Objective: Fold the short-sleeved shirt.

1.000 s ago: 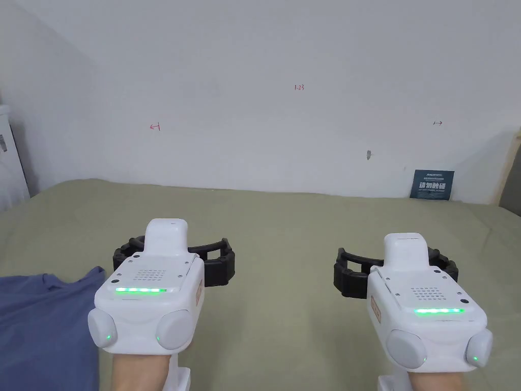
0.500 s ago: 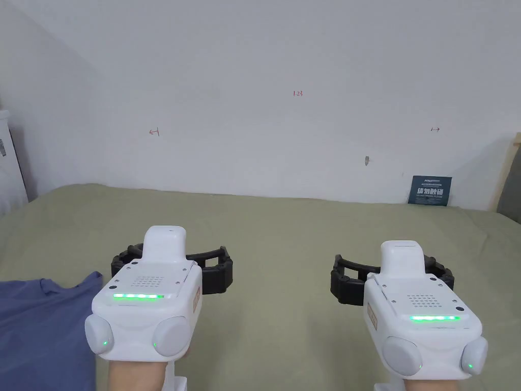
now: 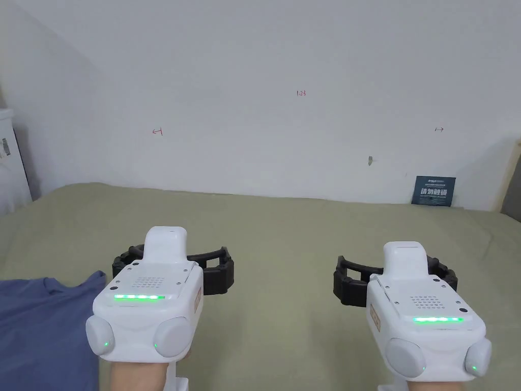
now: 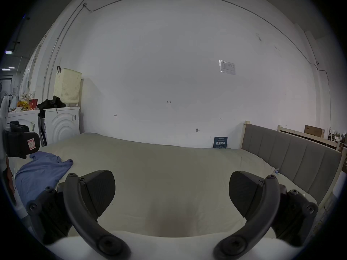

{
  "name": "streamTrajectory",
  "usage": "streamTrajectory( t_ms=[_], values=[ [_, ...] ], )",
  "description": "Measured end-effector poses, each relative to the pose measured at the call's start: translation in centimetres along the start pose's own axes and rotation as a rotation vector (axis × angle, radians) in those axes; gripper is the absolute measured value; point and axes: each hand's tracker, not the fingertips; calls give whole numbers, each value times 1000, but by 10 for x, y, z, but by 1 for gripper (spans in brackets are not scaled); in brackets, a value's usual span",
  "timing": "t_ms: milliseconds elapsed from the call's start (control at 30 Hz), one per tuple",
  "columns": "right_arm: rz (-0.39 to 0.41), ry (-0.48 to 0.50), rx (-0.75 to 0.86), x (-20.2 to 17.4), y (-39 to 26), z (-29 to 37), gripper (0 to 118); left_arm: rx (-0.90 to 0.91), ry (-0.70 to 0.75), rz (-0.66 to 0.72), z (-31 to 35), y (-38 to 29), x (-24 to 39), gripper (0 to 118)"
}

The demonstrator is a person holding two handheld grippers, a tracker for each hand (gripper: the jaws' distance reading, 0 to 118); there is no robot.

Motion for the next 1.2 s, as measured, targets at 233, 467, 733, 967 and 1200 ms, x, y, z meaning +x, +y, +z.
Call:
streamTrajectory(
  t_ms=[233, 467, 733, 967, 1200],
  values=[
    [1, -7, -8, -1, -4, 1, 118, -7, 2, 4, -2, -1, -1, 118],
    [-2, -7, -11, 1, -5, 1, 118, -7, 4, -2, -1, -2, 0, 118],
    [-5, -3, -6, 1, -4, 0, 118, -4, 4, 2, -1, 1, 0, 118],
    [-2, 0, -2, -1, -3, 0, 118, -4, 5, 1, 0, -1, -2, 118],
    [1, -2, 8, -3, -2, 2, 118, 9, 12, -5, 1, 2, -4, 118]
  ],
)
